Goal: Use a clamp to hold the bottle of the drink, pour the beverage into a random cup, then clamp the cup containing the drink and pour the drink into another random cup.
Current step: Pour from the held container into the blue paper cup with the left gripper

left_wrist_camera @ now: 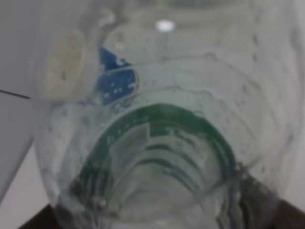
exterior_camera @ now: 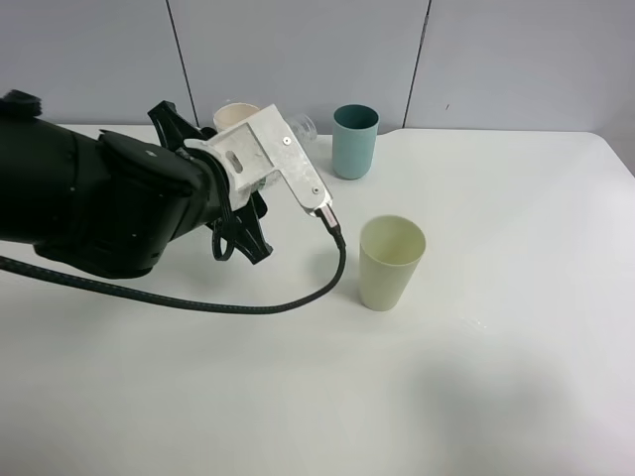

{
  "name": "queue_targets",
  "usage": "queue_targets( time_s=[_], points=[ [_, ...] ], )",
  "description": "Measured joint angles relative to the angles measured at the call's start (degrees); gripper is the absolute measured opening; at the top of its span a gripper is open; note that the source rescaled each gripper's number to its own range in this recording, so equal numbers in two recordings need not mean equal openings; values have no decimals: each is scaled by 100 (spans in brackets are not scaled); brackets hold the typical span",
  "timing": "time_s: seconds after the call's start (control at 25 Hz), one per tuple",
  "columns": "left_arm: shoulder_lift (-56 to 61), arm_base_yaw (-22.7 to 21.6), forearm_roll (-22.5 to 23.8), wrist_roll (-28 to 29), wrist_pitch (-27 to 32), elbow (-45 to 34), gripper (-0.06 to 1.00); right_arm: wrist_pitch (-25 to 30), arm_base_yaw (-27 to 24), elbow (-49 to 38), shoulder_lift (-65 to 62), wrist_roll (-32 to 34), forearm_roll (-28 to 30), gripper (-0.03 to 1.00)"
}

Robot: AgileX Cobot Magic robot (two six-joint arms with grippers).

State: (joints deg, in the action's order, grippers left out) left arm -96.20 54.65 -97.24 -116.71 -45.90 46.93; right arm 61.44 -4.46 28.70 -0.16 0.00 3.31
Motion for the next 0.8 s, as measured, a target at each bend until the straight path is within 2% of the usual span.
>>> queue_targets(
  time_s=[0.08,0.2,0.48,0.8],
  points=[
    [-126,137,-172,-556,-164,168,1,0,0,0,0,0,0,100],
    [-323,315,-245,-1036,-297,394,1,0,0,0,0,0,0,100],
    [-723,521,-290,-1717,-556,876,1,0,0,0,0,0,0,100],
    [-1079,634,-307,-2163,-593,1288,1,0,0,0,0,0,0,100]
  ],
)
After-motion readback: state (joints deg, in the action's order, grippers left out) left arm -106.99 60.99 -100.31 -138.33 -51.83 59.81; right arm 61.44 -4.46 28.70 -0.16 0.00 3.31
